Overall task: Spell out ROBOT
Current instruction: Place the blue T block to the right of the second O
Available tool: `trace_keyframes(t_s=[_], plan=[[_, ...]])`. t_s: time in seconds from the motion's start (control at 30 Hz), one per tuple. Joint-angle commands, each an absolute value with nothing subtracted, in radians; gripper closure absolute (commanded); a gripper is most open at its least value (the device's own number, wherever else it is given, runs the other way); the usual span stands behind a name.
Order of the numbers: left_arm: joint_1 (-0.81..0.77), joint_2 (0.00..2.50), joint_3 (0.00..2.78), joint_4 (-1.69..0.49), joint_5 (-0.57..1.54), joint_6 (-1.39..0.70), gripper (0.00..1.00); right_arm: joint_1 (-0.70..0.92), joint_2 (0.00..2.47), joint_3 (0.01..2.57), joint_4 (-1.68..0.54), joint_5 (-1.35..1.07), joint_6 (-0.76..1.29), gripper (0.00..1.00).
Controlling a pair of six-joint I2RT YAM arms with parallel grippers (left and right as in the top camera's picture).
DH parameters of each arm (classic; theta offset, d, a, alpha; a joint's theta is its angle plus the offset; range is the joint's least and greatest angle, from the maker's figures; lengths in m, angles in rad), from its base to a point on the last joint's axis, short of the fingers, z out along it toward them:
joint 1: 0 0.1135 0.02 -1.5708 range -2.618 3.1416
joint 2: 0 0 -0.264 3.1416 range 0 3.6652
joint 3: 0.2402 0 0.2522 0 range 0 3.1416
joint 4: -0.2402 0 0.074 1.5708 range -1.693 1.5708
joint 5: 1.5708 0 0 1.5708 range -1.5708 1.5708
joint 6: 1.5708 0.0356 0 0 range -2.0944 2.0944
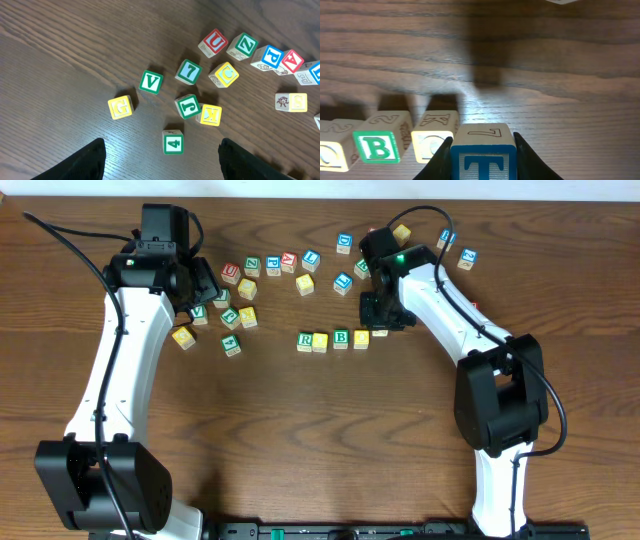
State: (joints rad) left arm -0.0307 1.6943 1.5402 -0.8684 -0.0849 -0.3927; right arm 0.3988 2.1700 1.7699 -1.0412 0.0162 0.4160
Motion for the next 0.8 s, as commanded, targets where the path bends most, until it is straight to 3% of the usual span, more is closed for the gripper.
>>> trace_keyframes(t_s=[0.0, 0.53, 0.6, 0.7, 0.77], plan=[[-0.030, 1.679, 1.535, -0.871, -0.097, -0.405, 0.29, 0.398, 2.190, 1.769, -1.050, 0.053, 0.414, 0.80], [-0.030, 1.679, 1.533, -0.870, -0.078, -0.405, 0.29, 0.404, 2.211, 1.705, -1.017, 0.046, 0.428, 0.75], [-0.030, 1.679, 1.533, -0.871, -0.078, -0.405, 0.29, 0.407, 2.211, 1.705, -1.017, 0.046, 0.428, 0.70], [-0.030, 1.679, 1.529, -0.870, -0.059, -0.405, 0.29, 0.407, 2.211, 1.705, -1.017, 0.046, 0.428, 0.51], [-0.030, 1.679, 1.527, -0.870, -0.053, -0.405, 0.29, 0.404, 2.211, 1.705, -1.017, 0.043, 0.429, 0.51]])
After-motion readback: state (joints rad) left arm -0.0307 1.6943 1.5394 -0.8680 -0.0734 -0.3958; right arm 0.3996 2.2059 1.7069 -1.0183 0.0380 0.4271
